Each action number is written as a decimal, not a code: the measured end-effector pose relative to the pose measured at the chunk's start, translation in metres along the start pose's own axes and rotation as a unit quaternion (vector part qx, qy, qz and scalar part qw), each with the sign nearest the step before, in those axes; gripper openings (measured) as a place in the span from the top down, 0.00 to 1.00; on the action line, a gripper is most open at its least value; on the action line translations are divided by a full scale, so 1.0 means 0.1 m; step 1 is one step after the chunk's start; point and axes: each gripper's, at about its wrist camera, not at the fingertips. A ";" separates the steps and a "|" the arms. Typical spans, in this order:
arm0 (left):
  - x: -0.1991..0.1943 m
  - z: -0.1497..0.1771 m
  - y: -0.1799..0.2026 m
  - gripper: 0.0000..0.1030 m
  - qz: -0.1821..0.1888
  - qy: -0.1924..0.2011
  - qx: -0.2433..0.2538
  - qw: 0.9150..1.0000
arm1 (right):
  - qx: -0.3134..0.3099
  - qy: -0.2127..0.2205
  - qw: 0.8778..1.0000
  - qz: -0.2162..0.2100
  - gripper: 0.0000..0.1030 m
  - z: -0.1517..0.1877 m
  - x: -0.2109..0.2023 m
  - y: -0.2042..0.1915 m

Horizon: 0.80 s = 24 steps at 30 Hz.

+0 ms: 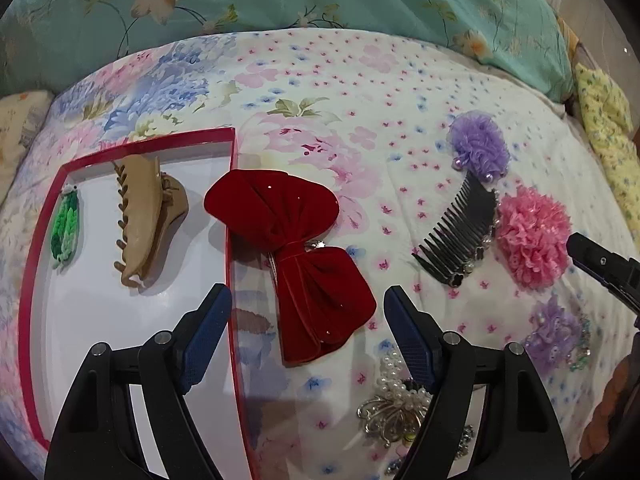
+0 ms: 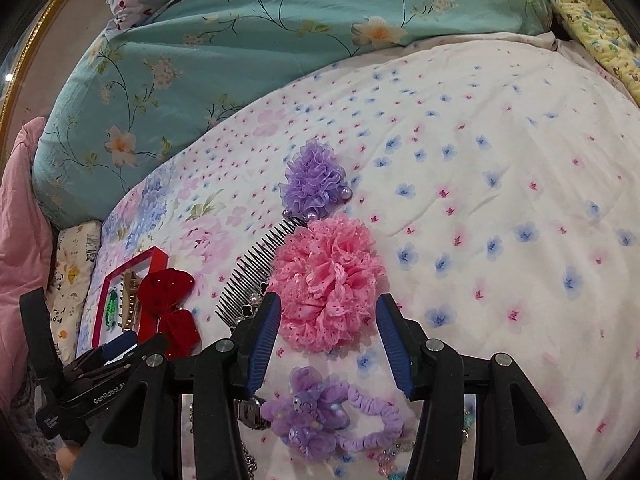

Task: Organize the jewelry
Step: 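Move the left tool to the red velvet bow and grasp it, then carry the red bow into the box with the left tool while the right tool places the pink flower clip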

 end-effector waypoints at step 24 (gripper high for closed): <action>0.18 0.06 -0.02 0.82 0.068 -0.023 -0.047 0.996 | 0.009 -0.008 1.000 0.021 0.97 0.01 0.13 0.10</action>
Point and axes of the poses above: each gripper's, at about its wrist camera, not at the fingertips, and x roughly the way its jaws point, y to its right, z to its underside, and after that the axes turned 5 degrees about z, right-handed
